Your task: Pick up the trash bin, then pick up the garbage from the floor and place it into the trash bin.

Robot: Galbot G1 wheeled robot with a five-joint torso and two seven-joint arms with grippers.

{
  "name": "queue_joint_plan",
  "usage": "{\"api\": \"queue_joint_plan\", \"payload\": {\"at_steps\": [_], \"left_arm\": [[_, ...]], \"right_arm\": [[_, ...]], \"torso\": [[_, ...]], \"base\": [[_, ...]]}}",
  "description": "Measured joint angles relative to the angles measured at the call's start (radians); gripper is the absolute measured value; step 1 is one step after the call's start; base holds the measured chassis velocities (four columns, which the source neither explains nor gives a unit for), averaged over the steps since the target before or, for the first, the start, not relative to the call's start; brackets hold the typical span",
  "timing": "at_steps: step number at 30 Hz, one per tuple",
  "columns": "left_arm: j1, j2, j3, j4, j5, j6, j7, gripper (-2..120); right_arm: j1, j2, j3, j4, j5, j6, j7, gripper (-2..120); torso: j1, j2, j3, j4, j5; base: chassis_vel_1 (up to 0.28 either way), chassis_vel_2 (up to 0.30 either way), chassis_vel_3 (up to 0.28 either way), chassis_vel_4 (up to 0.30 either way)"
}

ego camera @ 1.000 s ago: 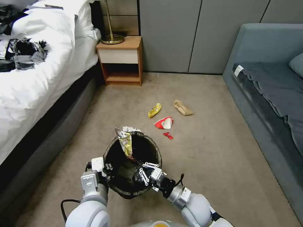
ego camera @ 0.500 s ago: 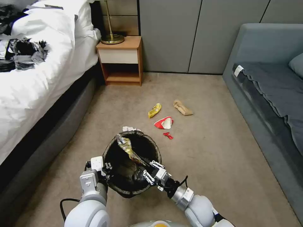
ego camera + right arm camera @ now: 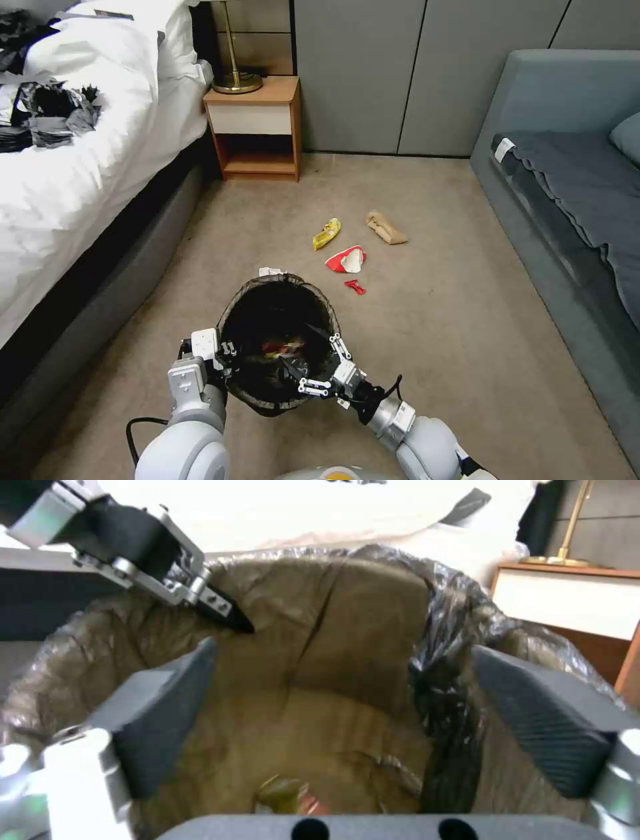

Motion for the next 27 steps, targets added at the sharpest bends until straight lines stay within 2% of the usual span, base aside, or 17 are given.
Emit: {"api": "queue_joint_plan", "payload": {"at_steps": [2,7,14,17,22,26,27], "left_arm": [[0.0,0.0,0.0,0.0,0.001,0.0,0.0,0],[0.0,0.0,-0.001,0.0,0.002,0.0,0.0,0],[-0.007,0.003,-0.01,0.015,0.012,-0.002,0.0,0],[-0.01,0.008,-0.018,0.026,0.019,-0.005,0.0,0],[-0.014,0.011,-0.022,0.038,0.023,-0.009,0.0,0],[-0.023,0.017,-0.036,0.05,0.025,-0.013,0.0,0],[-0.023,0.017,-0.036,0.05,0.025,-0.013,0.0,0]], "right_arm": [[-0.001,0.0,-0.002,0.008,0.0,0.0,-0.001,99],[-0.006,-0.001,-0.001,0.028,-0.001,0.0,-0.002,100],[-0.036,0.005,0.031,0.171,-0.008,0.004,0.034,100],[-0.064,0.015,0.071,0.283,-0.01,-0.002,0.084,100],[-0.107,0.025,0.114,0.388,-0.012,-0.006,0.14,100],[-0.226,0.048,0.19,0.488,-0.082,-0.005,0.304,100],[-0.226,0.048,0.19,0.488,-0.082,-0.005,0.304,100]], "torso": [[0.0,0.0,0.0,0.0,0.0],[0.0,0.0,0.0,0.0,0.0],[0.0,0.0,0.0,0.0002,0.0],[0.0,0.0,0.0,-0.0001,0.0],[0.0,0.0,0.0,0.0,0.0],[0.0,0.0,0.0,-0.0001,-0.0002],[0.0,0.0,0.0,-0.0001,-0.0002]], "base": [[0.0,0.0,0.0,0.0],[0.0,0.0,0.0,0.0],[0.0,0.0,0.0,0.0],[0.0,0.0,0.0,0.0],[0.0,0.0,0.0,0.0],[0.0,0.0,0.0,0.0],[0.0,0.0,0.0,0.0]]}}
